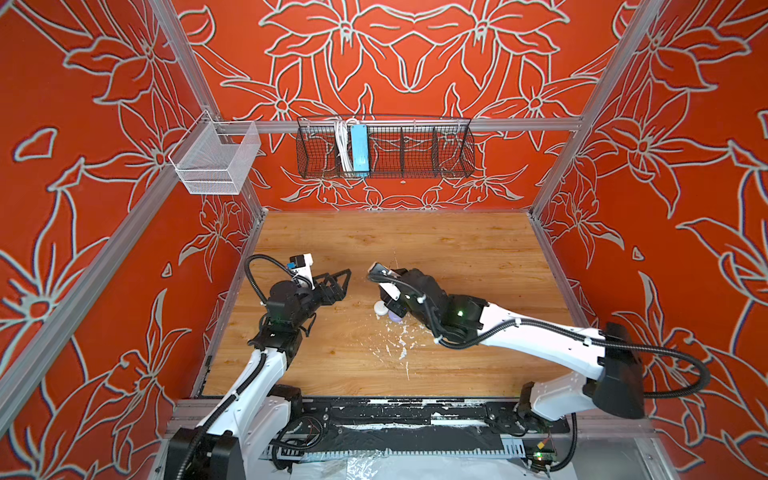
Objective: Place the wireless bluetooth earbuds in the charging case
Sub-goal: 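Lift the case with the right gripper while the left gripper moves in, then close the left gripper on the charging case held by the right gripper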
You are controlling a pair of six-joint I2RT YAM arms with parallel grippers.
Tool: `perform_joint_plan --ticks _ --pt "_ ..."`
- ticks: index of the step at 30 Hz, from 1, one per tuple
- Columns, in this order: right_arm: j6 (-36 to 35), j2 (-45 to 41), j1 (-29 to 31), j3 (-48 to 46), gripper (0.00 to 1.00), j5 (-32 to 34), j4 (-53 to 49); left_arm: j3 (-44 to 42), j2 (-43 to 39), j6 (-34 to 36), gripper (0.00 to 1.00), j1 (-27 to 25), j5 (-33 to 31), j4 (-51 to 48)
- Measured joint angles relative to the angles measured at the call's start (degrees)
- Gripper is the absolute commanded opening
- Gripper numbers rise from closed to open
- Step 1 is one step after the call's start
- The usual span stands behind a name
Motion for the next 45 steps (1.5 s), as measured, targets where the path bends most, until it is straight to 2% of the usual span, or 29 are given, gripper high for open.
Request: perform_joint_plan --ticks 9,16,22,27,31,36,39,45 --pt "-9.60 -6.12 0.02 -9.88 0.04 1.31 10.73 3.17 3.37 3.69 0.98 -4.33 5.31 0.57" --pt "-13.09 -7.98 0.02 -16.96 0.04 1.53 17.20 3.87 3.39 5.09 0.98 -6.86 8.83 1.03" --pt "-12.35 -12.22 0.02 -16.65 0.04 0.85 14.27 5.16 3.39 5.35 0.94 -8.85 9.92 0.90" --pt "-11.45 -18.05 0.09 -18.82 0.04 -0.39 15.15 4.63 3.34 -2.16 0.89 -10.01 4.00 -0.37" --pt "-11.34 -19.26 0.09 -21.57 0.03 -2.23 16.74 3.89 2.54 -4.07 0.87 -10.38 3.10 -1.88" --pt "-11.43 -17.62 0.09 -23.74 0.03 -3.96 17.22 -1.66 -2.62 -2.12 0.85 -12.13 4.81 -1.33" --pt "-11.52 -16.41 0.15 -23.71 0.03 -4.76 17.40 -1.81 -5.57 -0.13 0.77 -13.84 6.67 -0.96" --pt "-11.52 -16.04 0.72 -23.69 0.03 -4.92 17.51 -1.09 -8.48 4.96 0.75 -18.58 9.25 -0.61"
